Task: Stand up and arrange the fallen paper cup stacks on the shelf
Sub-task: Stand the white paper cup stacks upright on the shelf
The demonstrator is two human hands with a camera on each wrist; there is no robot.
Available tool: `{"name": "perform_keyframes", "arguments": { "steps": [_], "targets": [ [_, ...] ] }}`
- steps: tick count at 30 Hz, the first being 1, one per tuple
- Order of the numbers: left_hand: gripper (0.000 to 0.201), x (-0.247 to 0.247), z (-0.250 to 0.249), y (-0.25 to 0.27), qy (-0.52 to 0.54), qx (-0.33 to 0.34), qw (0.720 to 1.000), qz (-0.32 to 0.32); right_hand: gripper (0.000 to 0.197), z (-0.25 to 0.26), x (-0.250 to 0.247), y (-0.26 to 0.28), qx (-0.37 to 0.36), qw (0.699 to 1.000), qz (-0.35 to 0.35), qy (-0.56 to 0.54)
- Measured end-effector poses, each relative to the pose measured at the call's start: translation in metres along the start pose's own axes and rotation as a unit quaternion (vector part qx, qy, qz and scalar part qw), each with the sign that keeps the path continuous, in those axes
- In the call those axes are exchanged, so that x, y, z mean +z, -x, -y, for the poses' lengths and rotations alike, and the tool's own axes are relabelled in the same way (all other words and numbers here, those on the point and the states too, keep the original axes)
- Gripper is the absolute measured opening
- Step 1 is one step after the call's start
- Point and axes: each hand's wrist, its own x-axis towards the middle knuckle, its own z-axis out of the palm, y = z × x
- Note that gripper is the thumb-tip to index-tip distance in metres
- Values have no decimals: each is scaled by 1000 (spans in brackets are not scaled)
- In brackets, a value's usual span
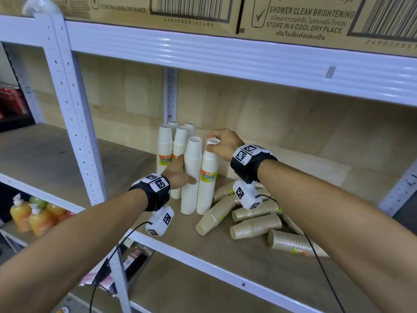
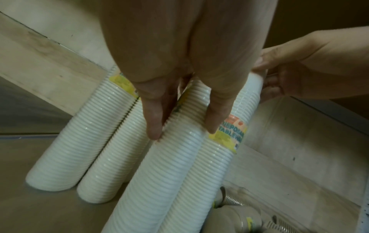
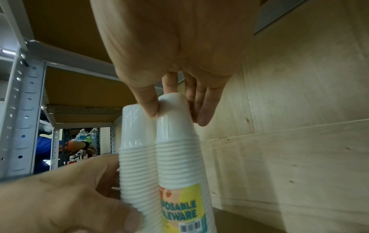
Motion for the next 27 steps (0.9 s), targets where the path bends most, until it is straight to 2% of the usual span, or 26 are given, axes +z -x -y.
{"name": "perform_keyframes", "arguments": {
  "steps": [9,14,18,21,27],
  "targets": [
    [63,-33,-37,-10,-18,56,996,-61,33,5,-1,-7,-3,1000,10,12],
    [54,-45,-62,-14,-35,94,986,-131,35,6,-2,-11,6,999,23,28],
    [36,-51,-67,-23,-73,98,989,-81,36,5,-2,-12,10,999,22,38],
    [31,-51,-65,-27,-78,82,990,-83,36,4,-1,-13,12,999,20,41],
    [42,-50,-68,-28,-117,83,987,-76,37,4,1,-15,20,999,23,30]
  ]
}}
